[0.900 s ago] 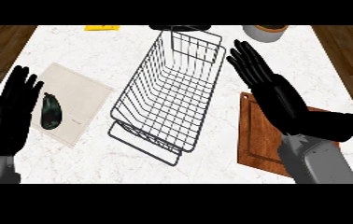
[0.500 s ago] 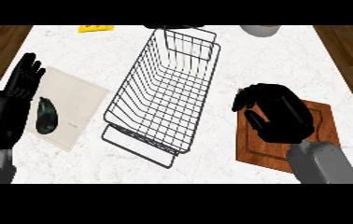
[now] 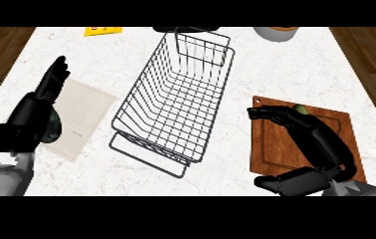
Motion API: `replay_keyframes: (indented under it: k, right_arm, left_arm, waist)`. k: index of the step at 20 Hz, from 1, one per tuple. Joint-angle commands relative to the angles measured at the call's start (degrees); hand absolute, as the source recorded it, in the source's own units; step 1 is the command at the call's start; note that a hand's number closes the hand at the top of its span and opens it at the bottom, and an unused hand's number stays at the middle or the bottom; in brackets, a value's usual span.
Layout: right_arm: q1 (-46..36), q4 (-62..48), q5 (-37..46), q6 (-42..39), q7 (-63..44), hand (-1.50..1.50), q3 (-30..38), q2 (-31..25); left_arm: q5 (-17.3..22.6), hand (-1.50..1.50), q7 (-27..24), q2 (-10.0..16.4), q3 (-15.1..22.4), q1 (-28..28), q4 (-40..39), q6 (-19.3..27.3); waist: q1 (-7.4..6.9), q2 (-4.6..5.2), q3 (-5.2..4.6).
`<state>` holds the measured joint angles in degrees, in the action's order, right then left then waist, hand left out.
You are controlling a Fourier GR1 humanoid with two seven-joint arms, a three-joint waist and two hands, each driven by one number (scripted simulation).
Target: Pick the squash from the cutting board and place it in the basket
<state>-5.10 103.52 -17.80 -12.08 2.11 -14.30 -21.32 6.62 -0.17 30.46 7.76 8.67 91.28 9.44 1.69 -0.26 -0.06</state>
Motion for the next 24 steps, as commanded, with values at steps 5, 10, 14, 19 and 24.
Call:
replay_keyframes:
  k: [5,10,14,19,24]
  right_arm:
    - [-11.8,2.0,18.2,-2.1,-12.2,-1.50,6.9,-22.3]
    - [-17.7,2.2,16.7,-20.8,-16.2,-1.50,4.0,-36.9]
    - [-21.1,-1.9,15.2,-32.7,-14.0,-1.50,0.9,-41.5]
    - [-29.0,-8.2,12.3,-43.6,-15.0,-1.50,1.3,-41.2]
    - [-29.7,-17.1,26.6,-44.4,-7.7,-1.50,-1.9,-35.7]
  left_arm:
    - [-0.3,0.00,-2.4,0.2,-0.4,1.5,-2.6,-1.7]
    - [-1.4,0.00,-1.9,-0.8,1.2,1.9,-2.0,-1.5]
    - [-0.7,0.00,0.0,-0.5,0.8,4.4,-2.3,-3.0]
    - [-2.2,0.00,-0.7,-3.4,0.5,6.5,-6.1,-2.5]
    - [-3.6,0.00,-1.7,-3.9,0.0,3.1,-2.7,-2.9]
  waist:
    - [-1.28,0.31,-0.34]
    - [-2.52,0.40,-0.30]
    - [-3.08,0.60,-0.06]
    - [-2.43,0.50,-0.03]
    - [-2.95,0.56,0.08]
